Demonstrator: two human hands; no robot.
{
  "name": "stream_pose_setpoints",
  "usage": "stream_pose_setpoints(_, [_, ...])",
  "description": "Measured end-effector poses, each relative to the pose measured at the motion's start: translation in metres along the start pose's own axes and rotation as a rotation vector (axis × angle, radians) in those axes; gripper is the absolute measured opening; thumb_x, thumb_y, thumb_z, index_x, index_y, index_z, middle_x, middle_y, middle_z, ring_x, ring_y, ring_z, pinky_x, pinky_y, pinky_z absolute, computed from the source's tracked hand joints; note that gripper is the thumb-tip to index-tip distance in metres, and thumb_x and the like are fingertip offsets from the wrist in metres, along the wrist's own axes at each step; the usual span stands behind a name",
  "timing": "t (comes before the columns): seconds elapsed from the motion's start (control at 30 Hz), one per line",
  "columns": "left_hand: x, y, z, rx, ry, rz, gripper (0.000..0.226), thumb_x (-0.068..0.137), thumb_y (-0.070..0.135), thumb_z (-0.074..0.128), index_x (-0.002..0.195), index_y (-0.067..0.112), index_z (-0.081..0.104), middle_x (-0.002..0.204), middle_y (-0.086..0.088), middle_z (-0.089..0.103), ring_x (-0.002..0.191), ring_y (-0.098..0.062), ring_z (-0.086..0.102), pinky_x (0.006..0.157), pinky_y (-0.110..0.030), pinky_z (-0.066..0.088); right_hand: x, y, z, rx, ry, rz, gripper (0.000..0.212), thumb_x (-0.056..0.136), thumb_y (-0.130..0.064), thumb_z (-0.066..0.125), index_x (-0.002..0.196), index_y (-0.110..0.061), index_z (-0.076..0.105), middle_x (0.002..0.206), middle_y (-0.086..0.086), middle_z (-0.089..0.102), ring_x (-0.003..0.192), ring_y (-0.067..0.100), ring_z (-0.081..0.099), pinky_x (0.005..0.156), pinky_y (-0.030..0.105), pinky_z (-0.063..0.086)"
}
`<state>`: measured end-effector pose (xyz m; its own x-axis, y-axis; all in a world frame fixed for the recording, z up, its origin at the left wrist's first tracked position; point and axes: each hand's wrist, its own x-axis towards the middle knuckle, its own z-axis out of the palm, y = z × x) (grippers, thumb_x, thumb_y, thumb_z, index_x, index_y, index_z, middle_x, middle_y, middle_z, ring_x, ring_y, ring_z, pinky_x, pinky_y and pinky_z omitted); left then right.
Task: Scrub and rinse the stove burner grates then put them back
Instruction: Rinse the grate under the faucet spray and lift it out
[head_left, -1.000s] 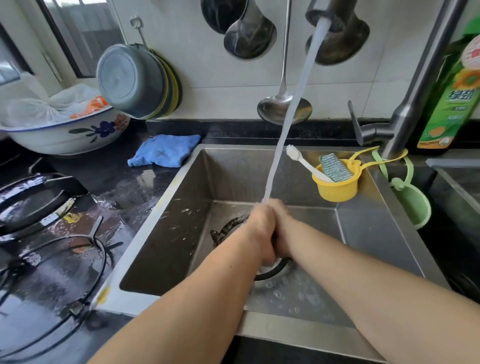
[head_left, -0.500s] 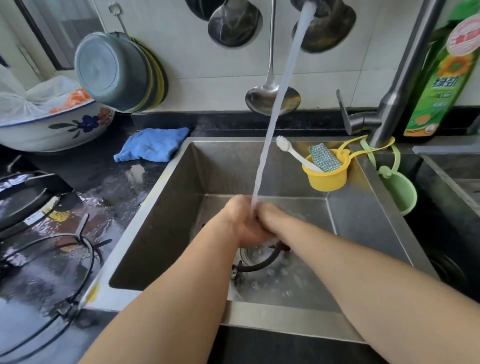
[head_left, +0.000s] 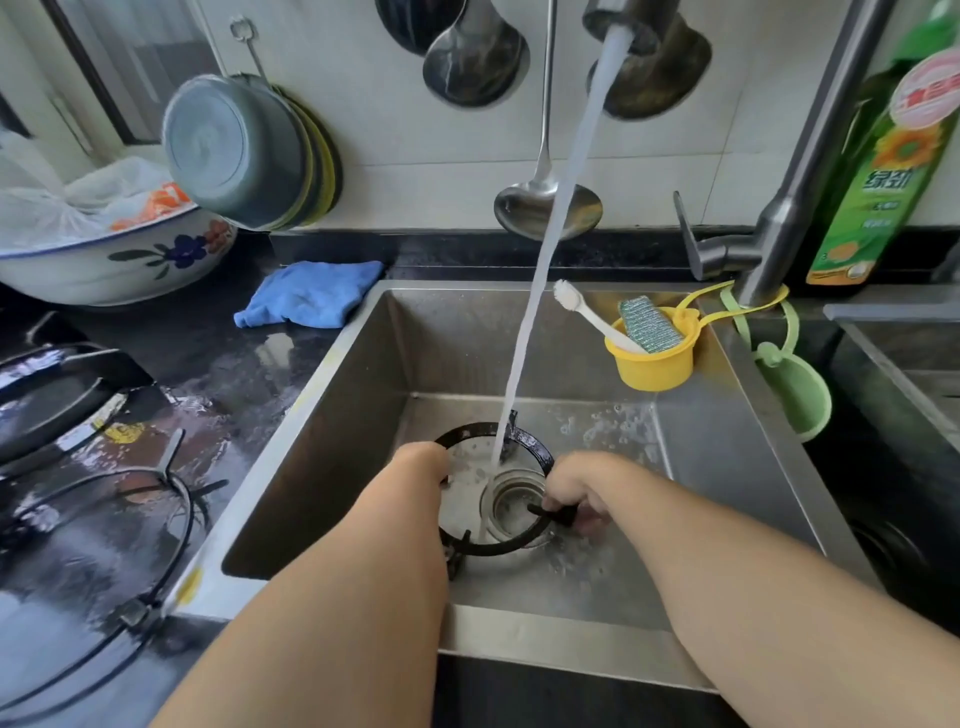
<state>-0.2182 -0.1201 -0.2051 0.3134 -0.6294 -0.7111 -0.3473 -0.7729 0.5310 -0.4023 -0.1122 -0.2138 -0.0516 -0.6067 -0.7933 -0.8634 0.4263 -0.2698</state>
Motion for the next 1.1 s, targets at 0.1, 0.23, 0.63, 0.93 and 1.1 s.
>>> stream_pose_setpoints(0.1, [-0.007,-0.007,0.0,-0.241,-0.016,-0.09,0.027,0.1,0.019,0.044,0.09,0.003,0.063,0.075,-0.011,0.062,0.067,-0.026,0.061,0.076,-0.033,0.055,0.002,0.012,-0.013,0.145,-0.114,0.133,0.019,0.1,-0.014,0.053,0.11,0.001,0.06,0.096,0.013,0.06,0.086,0.027,0.063,0.061,0.038,0.059])
stream_pose_setpoints(0.23, [-0.03,0.005,0.014,-0.387,-0.156,0.012,0.038,0.104,0.003,0.022,0.073,0.006,0.043,0.048,-0.008,0.041,0.044,-0.02,0.044,0.057,-0.032,0.04,-0.047,0.017,-0.03,-0.026,-0.039,0.037,0.024,0.103,-0.017,0.05,0.102,0.002,0.064,0.099,0.015,0.063,0.088,0.029,0.063,0.068,0.034,0.053])
stream_pose_setpoints(0.63, [-0.084,0.026,0.018,-0.511,-0.37,0.22,0.026,0.099,-0.003,0.042,0.083,0.006,0.059,0.07,-0.008,0.062,0.068,-0.022,0.062,0.069,-0.034,0.054,-0.195,0.014,-0.133,0.947,0.762,-0.816,0.039,0.088,-0.01,0.056,0.126,-0.013,0.064,0.122,0.01,0.066,0.115,0.028,0.063,0.103,0.05,0.05])
stream_pose_setpoints(0.93, [-0.094,0.031,0.014,-0.537,-0.305,0.205,0.039,0.095,-0.005,0.022,0.077,0.002,0.056,0.068,-0.009,0.056,0.066,-0.022,0.057,0.069,-0.036,0.051,-0.265,-0.048,-0.18,0.93,0.939,-1.059,0.027,0.091,-0.047,0.063,0.101,-0.024,0.07,0.107,0.004,0.075,0.102,0.02,0.069,0.098,0.047,0.054])
stream_pose_setpoints(1.1, [-0.096,0.028,0.007,-0.499,-0.314,0.197,0.037,0.095,-0.004,0.026,0.086,0.003,0.061,0.07,-0.007,0.061,0.069,-0.021,0.062,0.075,-0.048,0.057,-0.265,-0.067,-0.191,0.904,1.093,-0.991,0.017,0.093,-0.04,0.063,0.098,-0.024,0.069,0.095,-0.006,0.073,0.09,0.011,0.069,0.087,0.039,0.06])
